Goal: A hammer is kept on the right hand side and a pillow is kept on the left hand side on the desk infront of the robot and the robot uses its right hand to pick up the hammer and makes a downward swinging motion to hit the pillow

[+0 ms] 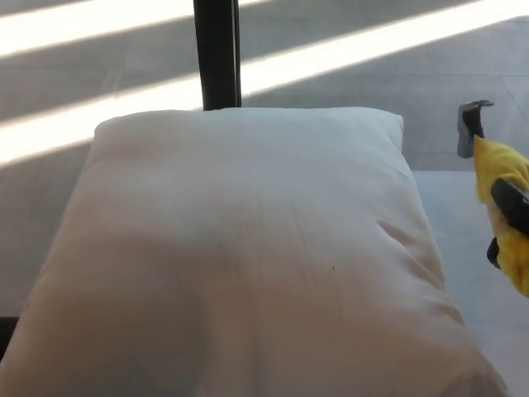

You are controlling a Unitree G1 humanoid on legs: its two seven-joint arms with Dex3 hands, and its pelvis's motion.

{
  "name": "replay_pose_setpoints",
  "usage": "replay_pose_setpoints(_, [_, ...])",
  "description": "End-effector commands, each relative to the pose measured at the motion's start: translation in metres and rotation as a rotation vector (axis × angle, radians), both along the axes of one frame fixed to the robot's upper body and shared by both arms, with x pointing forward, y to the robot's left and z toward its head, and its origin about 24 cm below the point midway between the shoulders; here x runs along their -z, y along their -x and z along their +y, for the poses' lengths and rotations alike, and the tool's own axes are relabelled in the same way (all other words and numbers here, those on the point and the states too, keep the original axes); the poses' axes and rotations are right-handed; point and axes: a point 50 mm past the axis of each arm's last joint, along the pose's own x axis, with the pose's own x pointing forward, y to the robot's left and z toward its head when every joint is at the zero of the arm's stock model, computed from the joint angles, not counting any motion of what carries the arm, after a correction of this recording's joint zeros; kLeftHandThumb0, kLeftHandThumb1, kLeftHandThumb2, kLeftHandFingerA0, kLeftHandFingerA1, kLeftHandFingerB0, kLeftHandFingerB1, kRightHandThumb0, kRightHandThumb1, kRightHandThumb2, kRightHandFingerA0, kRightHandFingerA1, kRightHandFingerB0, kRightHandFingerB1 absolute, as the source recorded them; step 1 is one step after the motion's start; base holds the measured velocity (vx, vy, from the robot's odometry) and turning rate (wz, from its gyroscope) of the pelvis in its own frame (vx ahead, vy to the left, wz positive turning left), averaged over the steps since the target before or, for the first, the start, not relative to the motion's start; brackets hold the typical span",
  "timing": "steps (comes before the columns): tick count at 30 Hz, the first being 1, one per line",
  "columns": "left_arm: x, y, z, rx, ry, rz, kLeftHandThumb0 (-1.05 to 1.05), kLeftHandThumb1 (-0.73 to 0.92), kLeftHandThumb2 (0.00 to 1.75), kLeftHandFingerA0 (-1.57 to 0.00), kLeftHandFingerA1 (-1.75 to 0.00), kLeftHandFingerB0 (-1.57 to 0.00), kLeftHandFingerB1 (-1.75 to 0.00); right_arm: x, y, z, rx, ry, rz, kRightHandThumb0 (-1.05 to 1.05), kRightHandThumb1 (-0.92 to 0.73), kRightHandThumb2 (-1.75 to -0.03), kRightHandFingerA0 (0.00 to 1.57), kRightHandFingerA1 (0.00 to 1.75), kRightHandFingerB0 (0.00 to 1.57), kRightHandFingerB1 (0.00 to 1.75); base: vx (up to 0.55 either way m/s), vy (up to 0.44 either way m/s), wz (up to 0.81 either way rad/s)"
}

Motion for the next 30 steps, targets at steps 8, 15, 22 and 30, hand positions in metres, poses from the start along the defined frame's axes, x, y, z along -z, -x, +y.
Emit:
replay_pose_setpoints(8, [-0.002, 0.01, 0.002, 0.037, -0.024, 0.053, -0.68, 0.6, 0.99, -0.57, -0.65, -0.39, -0.57, 0.002, -0.006, -0.06, 0.005, 0.84, -0.243, -0.23, -0.69, -0.82, 0.89, 1.75, 0.64, 1.62, 0.0, 0.0, 0.0])
replay_pose_setpoints(15, [-0.002, 0.009, 0.002, 0.035, -0.029, 0.052, -0.68, 0.76, 0.63, -0.64, -0.54, -0.47, -0.44, 0.009, -0.006, -0.062, -0.069, 1.069, -0.231, -0.21, -0.7, -0.79, 0.86, 1.75, 0.64, 1.48, 0.0, 0.0, 0.0])
replay_pose_setpoints(22, [-0.002, 0.009, 0.002, 0.022, -0.013, 0.035, -0.66, 0.77, 0.63, -0.63, -0.53, -0.46, -0.44, 0.021, 0.001, -0.059, -0.242, 1.421, -0.21, -0.23, -0.66, -0.83, 0.98, 1.43, 0.86, 0.96, 0.0, 0.0, 0.0])
replay_pose_setpoints(30, [-0.002, 0.008, 0.002, 0.035, -0.018, 0.037, -0.68, 0.6, 0.99, -0.55, -0.63, -0.38, -0.56, 0.044, 0.009, -0.051, -0.393, 1.589, -0.203, -0.17, -0.63, -0.85, 0.92, 1.67, 0.8, 1.37, 0.0, 0.0, 0.0])
